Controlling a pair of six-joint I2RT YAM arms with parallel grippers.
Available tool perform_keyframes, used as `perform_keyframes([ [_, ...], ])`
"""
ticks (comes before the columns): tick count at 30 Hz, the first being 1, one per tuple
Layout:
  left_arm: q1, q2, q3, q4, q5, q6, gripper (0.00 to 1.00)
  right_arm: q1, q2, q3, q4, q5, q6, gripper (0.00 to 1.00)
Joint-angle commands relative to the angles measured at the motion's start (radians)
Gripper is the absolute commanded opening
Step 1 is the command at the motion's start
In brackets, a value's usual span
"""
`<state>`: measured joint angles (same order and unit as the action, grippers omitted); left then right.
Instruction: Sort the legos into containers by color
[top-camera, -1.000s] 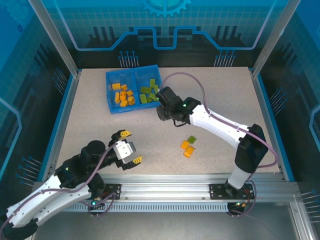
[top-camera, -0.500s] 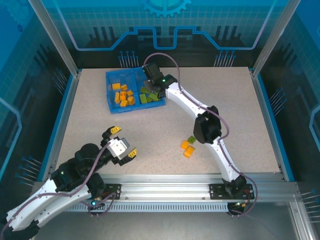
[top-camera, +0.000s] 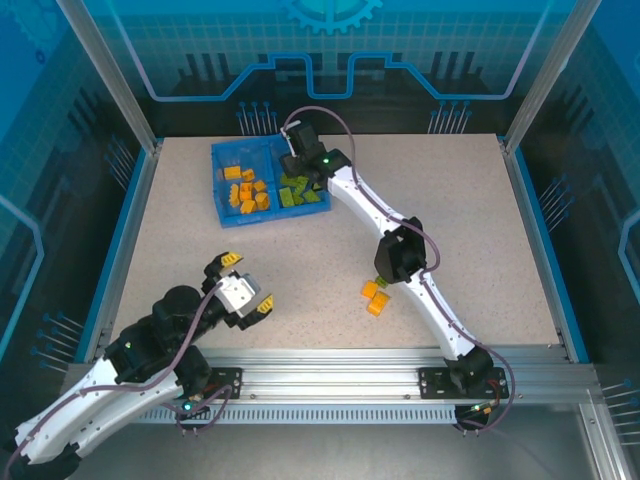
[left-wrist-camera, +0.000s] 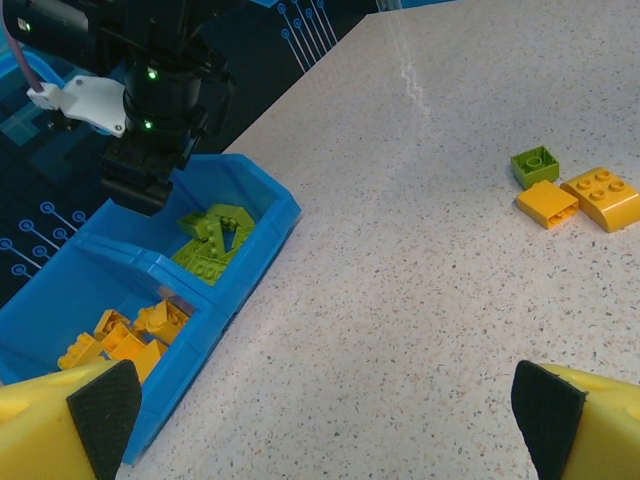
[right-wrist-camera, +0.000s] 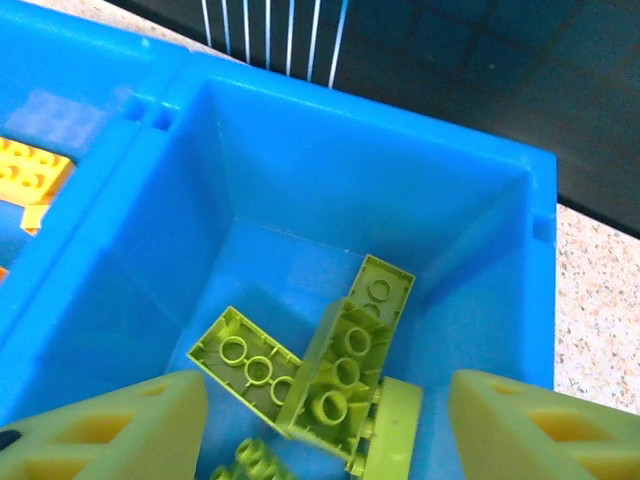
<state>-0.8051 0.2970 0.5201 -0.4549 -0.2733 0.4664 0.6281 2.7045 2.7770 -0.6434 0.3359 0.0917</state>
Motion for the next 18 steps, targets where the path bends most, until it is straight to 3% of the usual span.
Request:
perform_keyframes([
  [1,0.019,0.019,-0.009,0.058,0.007,-0.043,0.99,0.005,-0.132,0.032,-0.039,-0.035,-0.008,0.66],
  [4,0.035,0.032,-0.018,0.103,-0.015,-0.090,0.99,0.004,-0.268,-0.052,-0.112,-0.070,0.036,0.67],
  [7,0.054,0.074,-0.015,0.156,-0.012,-0.175,0.99,0.000,-0.478,-0.273,-0.131,-0.107,0.070,0.71],
  [10,0.057,0.175,0.049,0.163,-0.057,-0.369,0.99,-0.018,-0.708,-0.561,-0.119,-0.189,0.096,0.76],
  [14,0.052,0.396,0.218,0.011,-0.062,-0.735,0.99,-0.065,-1.027,-0.969,-0.082,-0.306,0.160,0.80],
  [18,0.000,0.616,0.356,-0.089,-0.037,-0.918,0.99,-0.118,-1.335,-1.339,-0.041,-0.290,0.262,0.86],
])
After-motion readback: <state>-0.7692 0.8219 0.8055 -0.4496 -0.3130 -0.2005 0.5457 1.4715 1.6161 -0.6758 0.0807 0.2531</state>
